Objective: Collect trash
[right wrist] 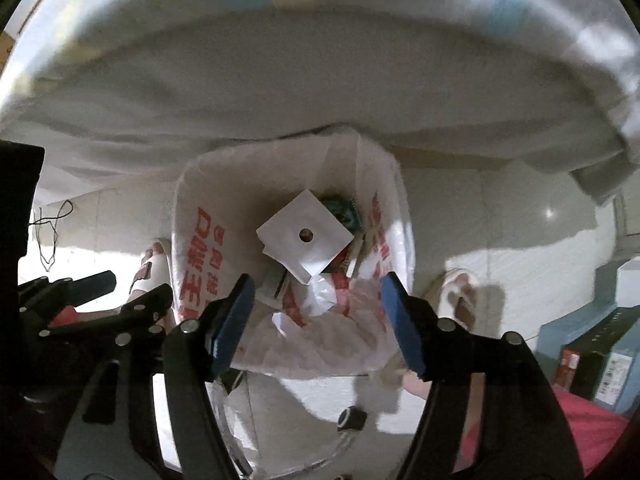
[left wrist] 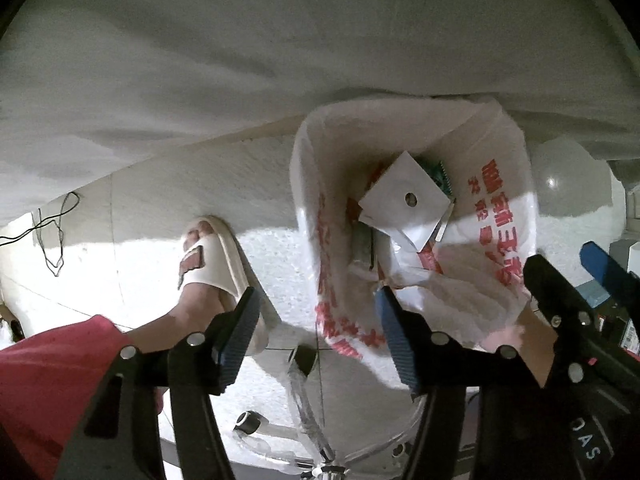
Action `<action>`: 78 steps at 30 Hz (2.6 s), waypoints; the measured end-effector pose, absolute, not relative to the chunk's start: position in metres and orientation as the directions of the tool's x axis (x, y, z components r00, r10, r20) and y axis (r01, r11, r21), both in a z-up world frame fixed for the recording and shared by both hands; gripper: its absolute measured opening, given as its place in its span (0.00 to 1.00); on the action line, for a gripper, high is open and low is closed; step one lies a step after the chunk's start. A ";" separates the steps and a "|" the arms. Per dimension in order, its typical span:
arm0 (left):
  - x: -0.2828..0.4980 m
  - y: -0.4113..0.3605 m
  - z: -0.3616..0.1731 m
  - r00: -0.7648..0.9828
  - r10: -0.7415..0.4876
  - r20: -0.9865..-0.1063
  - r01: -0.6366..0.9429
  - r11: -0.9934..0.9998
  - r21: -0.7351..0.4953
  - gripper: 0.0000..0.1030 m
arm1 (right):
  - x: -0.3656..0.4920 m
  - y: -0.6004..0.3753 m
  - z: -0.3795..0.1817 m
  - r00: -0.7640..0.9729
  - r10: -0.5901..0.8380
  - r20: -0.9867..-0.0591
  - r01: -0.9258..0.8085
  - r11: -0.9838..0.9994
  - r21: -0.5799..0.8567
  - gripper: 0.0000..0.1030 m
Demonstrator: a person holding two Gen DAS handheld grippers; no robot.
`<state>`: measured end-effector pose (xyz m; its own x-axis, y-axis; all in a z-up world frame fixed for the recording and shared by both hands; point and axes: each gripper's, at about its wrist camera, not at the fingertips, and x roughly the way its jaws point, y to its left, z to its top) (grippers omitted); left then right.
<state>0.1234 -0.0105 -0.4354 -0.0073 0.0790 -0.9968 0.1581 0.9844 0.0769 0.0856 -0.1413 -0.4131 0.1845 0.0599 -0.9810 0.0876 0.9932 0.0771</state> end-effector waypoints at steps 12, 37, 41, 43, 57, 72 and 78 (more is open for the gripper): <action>0.085 -0.015 -0.351 0.181 0.090 -0.979 0.200 0.972 0.127 0.61 | 0.037 -0.141 -0.326 0.325 0.016 -0.946 0.102 0.993 0.052 0.64; -0.029 -0.002 -0.086 0.706 -0.100 -0.701 0.117 0.993 -0.024 0.84 | -0.106 -0.151 -0.070 0.827 -0.033 -0.561 0.105 0.990 0.097 0.80; -0.048 0.001 -0.055 0.764 -0.105 -0.637 0.121 0.993 -0.018 0.88 | -0.129 -0.149 -0.040 0.870 -0.045 -0.491 0.103 0.991 0.092 0.80; -0.055 0.004 -0.044 0.779 -0.109 -0.618 0.122 0.992 -0.021 0.89 | -0.138 -0.147 -0.029 0.884 -0.058 -0.464 0.110 0.990 0.086 0.86; -0.083 0.011 -0.007 0.826 -0.090 -0.557 0.120 0.993 0.018 0.92 | -0.171 -0.143 0.006 0.920 -0.097 -0.380 0.129 0.990 0.059 0.92; -0.091 0.009 0.002 0.830 -0.072 -0.553 0.105 0.994 0.029 0.92 | -0.180 -0.136 0.016 0.929 -0.113 -0.352 0.137 0.990 0.043 0.92; -0.093 0.010 0.004 0.832 -0.071 -0.550 0.103 0.994 0.027 0.92 | -0.181 -0.138 0.017 0.932 -0.112 -0.346 0.134 0.990 0.042 0.92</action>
<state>-0.0926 0.0100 0.0036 0.8320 -0.0711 -0.5503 0.1025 0.9944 0.0266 -0.1808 -0.1384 0.0168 0.9316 -0.1117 -0.3459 0.1343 0.9901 0.0419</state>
